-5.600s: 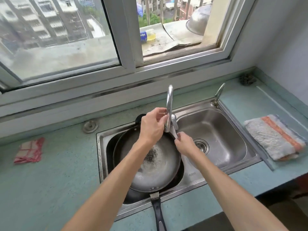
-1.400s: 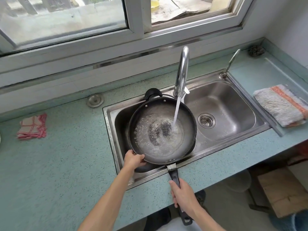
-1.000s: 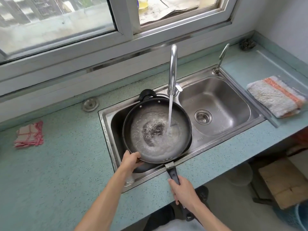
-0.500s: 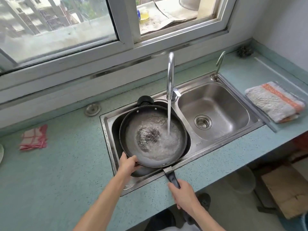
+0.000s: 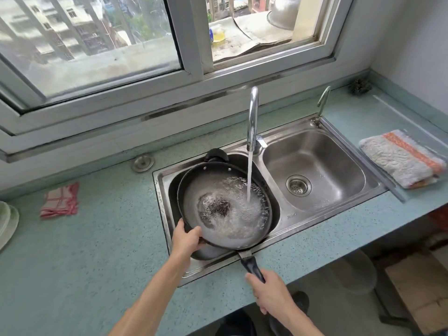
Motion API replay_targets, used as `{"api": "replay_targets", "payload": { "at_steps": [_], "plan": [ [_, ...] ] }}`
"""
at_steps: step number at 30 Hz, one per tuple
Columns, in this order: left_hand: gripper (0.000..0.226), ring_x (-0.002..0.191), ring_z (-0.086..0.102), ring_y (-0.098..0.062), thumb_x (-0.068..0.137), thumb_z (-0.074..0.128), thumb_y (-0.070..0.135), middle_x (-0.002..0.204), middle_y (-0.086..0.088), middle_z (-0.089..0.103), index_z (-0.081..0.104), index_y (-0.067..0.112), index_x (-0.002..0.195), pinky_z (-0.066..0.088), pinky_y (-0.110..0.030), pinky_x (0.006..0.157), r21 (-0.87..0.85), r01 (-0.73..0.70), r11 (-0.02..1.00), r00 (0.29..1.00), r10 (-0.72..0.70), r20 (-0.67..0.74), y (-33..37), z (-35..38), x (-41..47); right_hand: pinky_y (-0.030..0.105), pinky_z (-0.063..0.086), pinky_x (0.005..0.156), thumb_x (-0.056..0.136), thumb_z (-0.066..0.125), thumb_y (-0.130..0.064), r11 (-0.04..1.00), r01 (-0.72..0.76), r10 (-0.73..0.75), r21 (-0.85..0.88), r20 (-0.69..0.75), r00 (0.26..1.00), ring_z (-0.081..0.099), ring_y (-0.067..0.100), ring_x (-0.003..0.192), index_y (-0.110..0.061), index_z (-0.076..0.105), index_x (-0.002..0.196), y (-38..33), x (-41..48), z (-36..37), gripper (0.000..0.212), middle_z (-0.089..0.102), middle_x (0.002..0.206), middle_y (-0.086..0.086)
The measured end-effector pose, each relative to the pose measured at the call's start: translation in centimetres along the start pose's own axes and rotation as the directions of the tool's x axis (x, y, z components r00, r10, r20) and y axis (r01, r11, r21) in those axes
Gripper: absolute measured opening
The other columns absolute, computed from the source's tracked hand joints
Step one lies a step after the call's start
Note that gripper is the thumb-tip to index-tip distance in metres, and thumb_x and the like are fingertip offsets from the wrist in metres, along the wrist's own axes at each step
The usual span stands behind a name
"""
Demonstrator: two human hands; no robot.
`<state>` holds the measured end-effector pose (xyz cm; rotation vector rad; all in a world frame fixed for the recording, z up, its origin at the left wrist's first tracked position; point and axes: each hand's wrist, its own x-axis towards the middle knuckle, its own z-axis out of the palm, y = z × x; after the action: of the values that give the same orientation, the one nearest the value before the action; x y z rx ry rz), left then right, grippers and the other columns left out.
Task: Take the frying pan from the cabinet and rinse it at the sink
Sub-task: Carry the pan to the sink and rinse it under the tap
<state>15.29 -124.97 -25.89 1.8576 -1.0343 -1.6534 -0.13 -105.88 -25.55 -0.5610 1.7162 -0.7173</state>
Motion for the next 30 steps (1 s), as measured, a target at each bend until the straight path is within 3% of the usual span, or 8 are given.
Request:
{"api": "replay_targets", "payload": {
  "at_steps": [6,10,13,17,20,24,27,30],
  "plan": [
    [0.093,0.105,0.065,-0.032,0.073,0.063,0.014,0.143,-0.013,0.048,0.021,0.020,0.155,0.062,-0.034,0.065,0.074,-0.016,0.997,1.000,0.017,-0.014,1.0,-0.4,-1.1,0.024,0.034,0.039,0.092,0.061,-0.031,0.995,-0.036,0.029,0.096,0.072,0.997,0.036,0.011,0.036,-0.015,0.047,0.073,-0.7,-0.7,-1.1,0.029,0.043,0.050,-0.006],
    [0.091,0.084,0.074,-0.027,0.073,0.062,0.020,0.105,-0.007,0.068,0.023,0.021,0.155,0.061,-0.046,0.079,0.147,-0.041,0.988,0.996,0.051,-0.067,1.4,0.0,-1.7,0.023,0.032,0.038,0.093,0.063,-0.029,0.984,-0.073,0.058,0.161,0.097,0.994,0.035,0.010,0.037,-0.014,0.049,0.074,-1.0,-0.9,-1.3,0.028,0.044,0.050,-0.005],
    [0.090,0.079,0.071,-0.021,0.069,0.063,0.029,0.085,0.010,0.059,0.030,0.019,0.152,0.058,-0.049,0.085,0.247,-0.098,0.964,0.989,0.123,-0.088,1.7,0.6,-2.2,0.022,0.030,0.038,0.093,0.064,-0.027,0.976,-0.105,0.082,0.191,0.126,0.989,0.031,0.010,0.038,-0.015,0.048,0.074,-1.1,-0.9,-1.7,0.027,0.041,0.050,-0.004],
    [0.090,0.096,0.068,-0.026,0.058,0.058,0.050,0.104,0.001,0.072,0.043,0.023,0.143,0.053,-0.039,0.092,0.470,-0.154,0.869,0.964,0.236,-0.120,3.1,1.8,-3.0,0.021,0.023,0.038,0.093,0.064,-0.024,0.964,-0.158,0.122,0.211,0.174,0.977,0.025,0.010,0.041,-0.016,0.039,0.075,-1.2,-0.3,-2.9,0.032,0.036,0.052,-0.003],
    [0.090,0.100,0.068,-0.028,0.064,0.058,0.053,0.118,-0.003,0.069,0.037,0.025,0.146,0.048,-0.037,0.093,0.544,-0.139,0.828,0.965,0.237,-0.115,3.5,2.5,-3.5,0.022,0.021,0.039,0.092,0.065,-0.021,0.967,-0.154,0.114,0.204,0.197,0.974,0.023,0.011,0.043,-0.016,0.037,0.075,-0.9,0.1,-3.5,0.034,0.034,0.054,-0.003],
    [0.076,0.096,0.068,-0.029,0.064,0.061,0.042,0.111,-0.002,0.068,0.044,0.022,0.135,0.053,-0.041,0.090,0.439,-0.127,0.890,0.976,0.190,-0.104,2.4,1.9,-3.3,0.023,0.026,0.039,0.093,0.064,-0.019,0.980,-0.116,0.087,0.162,0.178,0.980,0.027,0.011,0.041,-0.014,0.040,0.075,-0.6,0.3,-3.0,0.030,0.037,0.053,-0.003],
    [0.092,0.093,0.071,-0.027,0.062,0.063,0.034,0.123,-0.004,0.063,0.034,0.025,0.148,0.059,-0.044,0.084,0.281,-0.076,0.957,0.989,0.108,-0.102,0.8,0.8,-1.8,0.023,0.030,0.039,0.094,0.062,-0.020,0.986,-0.089,0.068,0.138,0.150,0.986,0.031,0.011,0.040,-0.012,0.043,0.079,-0.4,0.4,-2.1,0.025,0.040,0.053,-0.003],
    [0.086,0.099,0.067,-0.025,0.073,0.064,0.020,0.133,0.001,0.055,0.029,0.020,0.152,0.060,-0.044,0.083,0.121,-0.023,0.992,0.996,0.033,-0.083,-0.2,0.3,-1.1,0.025,0.034,0.039,0.093,0.062,-0.021,0.990,-0.075,0.060,0.121,0.123,0.991,0.035,0.012,0.040,-0.013,0.046,0.077,0.0,0.4,-1.2,0.024,0.044,0.053,-0.002]
  ]
}}
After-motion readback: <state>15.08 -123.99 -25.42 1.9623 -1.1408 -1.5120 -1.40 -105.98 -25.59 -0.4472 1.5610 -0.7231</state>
